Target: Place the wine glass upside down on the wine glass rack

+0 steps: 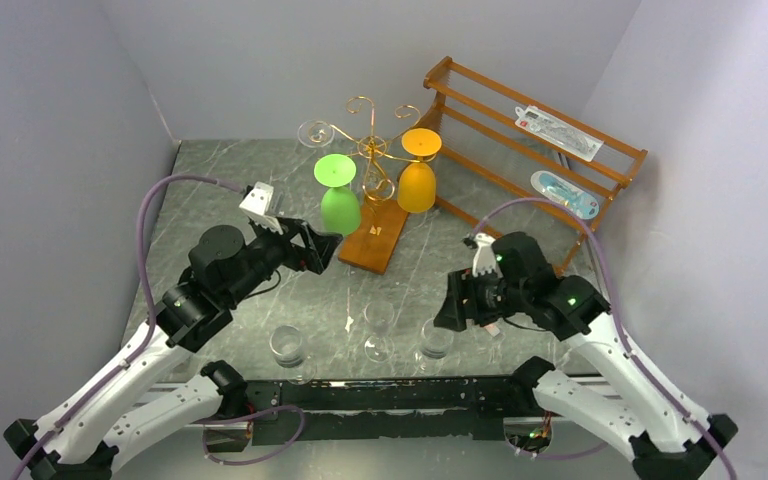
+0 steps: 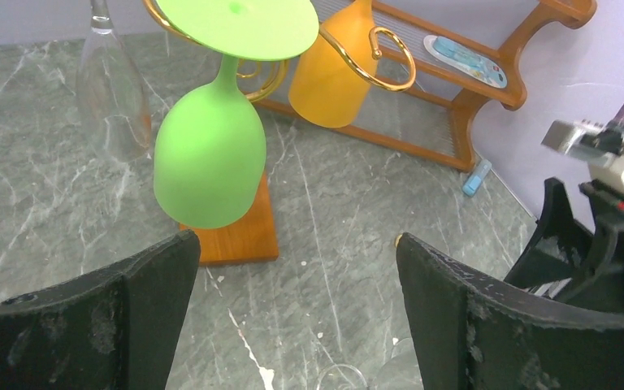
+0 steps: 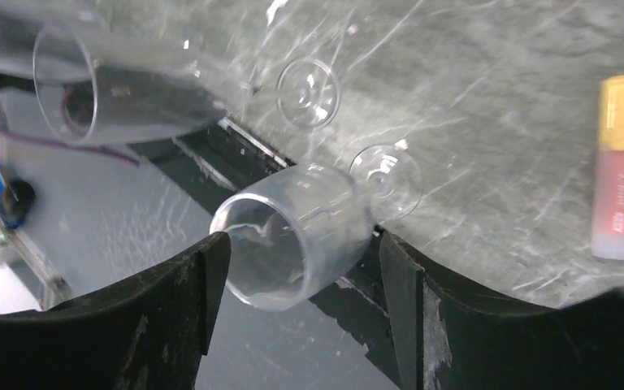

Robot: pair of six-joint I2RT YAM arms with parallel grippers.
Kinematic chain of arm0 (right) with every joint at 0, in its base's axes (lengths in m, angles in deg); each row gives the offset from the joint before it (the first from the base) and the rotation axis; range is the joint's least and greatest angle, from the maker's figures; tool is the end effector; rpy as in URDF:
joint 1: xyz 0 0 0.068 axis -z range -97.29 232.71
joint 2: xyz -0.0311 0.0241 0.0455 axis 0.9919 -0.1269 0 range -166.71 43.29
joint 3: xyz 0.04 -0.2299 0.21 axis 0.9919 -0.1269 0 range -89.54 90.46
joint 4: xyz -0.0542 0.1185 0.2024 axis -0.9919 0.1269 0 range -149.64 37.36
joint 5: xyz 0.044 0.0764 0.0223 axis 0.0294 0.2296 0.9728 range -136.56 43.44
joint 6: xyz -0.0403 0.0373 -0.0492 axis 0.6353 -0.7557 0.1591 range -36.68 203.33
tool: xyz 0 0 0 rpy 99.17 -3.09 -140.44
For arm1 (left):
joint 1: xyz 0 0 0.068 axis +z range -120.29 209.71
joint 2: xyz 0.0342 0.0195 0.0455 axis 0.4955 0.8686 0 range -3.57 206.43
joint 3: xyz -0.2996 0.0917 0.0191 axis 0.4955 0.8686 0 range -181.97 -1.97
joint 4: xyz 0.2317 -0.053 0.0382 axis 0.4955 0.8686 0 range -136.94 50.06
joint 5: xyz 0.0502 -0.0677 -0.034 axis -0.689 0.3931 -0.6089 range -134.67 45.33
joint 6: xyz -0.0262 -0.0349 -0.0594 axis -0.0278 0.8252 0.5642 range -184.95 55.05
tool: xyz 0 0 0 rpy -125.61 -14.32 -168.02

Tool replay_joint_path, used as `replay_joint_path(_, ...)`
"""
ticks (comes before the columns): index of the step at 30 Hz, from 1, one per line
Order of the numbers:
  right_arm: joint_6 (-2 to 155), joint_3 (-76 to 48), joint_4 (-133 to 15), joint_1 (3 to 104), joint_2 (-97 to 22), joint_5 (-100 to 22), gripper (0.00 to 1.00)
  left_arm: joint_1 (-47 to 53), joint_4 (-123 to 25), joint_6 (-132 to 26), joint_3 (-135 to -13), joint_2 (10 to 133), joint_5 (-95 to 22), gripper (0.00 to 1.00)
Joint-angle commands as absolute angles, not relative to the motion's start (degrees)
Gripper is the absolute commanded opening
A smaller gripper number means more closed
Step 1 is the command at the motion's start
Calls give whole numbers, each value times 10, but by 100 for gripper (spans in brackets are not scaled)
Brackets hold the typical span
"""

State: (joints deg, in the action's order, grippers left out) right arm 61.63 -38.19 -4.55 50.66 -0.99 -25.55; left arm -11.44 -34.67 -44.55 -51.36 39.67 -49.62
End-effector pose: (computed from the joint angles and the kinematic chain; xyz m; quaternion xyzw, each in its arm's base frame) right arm 0.0751 0.0729 0.3166 -0.1479 0.9084 0.3110 0.2373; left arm 0.1138 -0.0925 0.3924 0.1054 0.7362 -0.3140 0.5901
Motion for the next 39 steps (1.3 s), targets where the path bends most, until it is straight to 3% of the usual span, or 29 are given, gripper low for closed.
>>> replay_joint_path(1,546,-387,-65,382,-34,-352,70,-116,-363,-441,-507,376,-497,95)
replay_joint_path(5,511,-364,-43,293,-76,-452,63,-116,-354,-440,-506,358,-508,95)
replay_joint_path(14,495,-327,0,239,-124,-540,47,-115,-319,-442,-507,333,-525,94)
replay_joint_path(27,505,-264,33,211,-171,-635,4,-116,-275,-416,-520,303,-537,92)
replay_joint_path(39,560,-160,34,211,-178,-822,0,-116,-253,-318,-530,297,-539,93)
